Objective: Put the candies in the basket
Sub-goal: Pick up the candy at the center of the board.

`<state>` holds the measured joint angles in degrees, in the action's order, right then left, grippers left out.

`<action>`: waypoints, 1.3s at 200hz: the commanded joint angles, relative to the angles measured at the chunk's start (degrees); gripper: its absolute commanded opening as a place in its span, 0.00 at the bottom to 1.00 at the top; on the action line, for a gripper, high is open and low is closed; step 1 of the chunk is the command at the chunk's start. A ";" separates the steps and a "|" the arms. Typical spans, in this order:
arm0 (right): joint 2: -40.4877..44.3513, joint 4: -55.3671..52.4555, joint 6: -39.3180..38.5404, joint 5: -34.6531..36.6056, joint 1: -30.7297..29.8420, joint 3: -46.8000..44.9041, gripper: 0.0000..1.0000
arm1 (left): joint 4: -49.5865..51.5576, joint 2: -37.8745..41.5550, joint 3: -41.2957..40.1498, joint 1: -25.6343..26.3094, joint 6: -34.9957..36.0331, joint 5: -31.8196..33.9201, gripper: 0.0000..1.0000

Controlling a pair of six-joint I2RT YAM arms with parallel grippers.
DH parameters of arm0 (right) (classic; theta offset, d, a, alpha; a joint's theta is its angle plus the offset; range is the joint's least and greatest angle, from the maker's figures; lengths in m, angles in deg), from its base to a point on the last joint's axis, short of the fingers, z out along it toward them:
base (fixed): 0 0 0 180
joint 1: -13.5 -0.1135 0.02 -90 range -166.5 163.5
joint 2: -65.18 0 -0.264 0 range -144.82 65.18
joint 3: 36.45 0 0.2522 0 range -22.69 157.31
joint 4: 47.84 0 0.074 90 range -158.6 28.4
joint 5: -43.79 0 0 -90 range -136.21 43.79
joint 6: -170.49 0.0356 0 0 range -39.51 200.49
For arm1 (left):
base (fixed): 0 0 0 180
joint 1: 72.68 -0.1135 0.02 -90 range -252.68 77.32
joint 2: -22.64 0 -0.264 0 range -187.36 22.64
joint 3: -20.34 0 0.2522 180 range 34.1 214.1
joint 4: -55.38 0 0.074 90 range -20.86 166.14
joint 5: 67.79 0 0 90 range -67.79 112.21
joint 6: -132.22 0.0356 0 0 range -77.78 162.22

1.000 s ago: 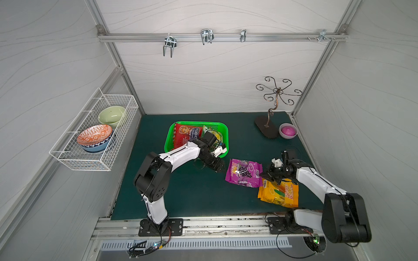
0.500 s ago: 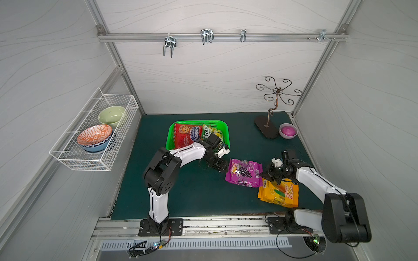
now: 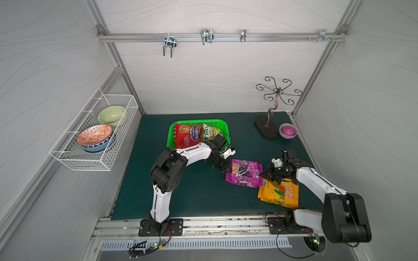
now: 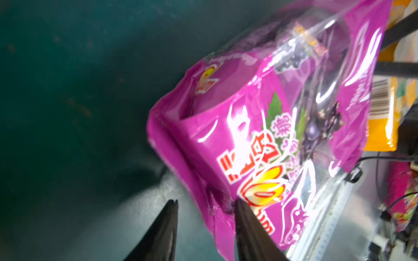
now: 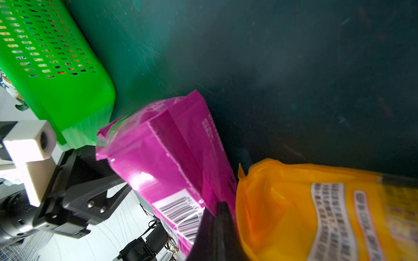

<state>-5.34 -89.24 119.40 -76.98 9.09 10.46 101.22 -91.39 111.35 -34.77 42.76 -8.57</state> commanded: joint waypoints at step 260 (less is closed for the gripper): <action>2.75 1.56 -2.17 -1.12 -1.68 0.28 0.00 | 4.14 -1.66 6.81 -2.80 -0.38 -5.59 0.00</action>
<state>-4.99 -88.76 118.27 -77.39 8.76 10.29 104.06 -93.05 113.89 -36.38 41.64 -12.40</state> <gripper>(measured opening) 0.044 0.039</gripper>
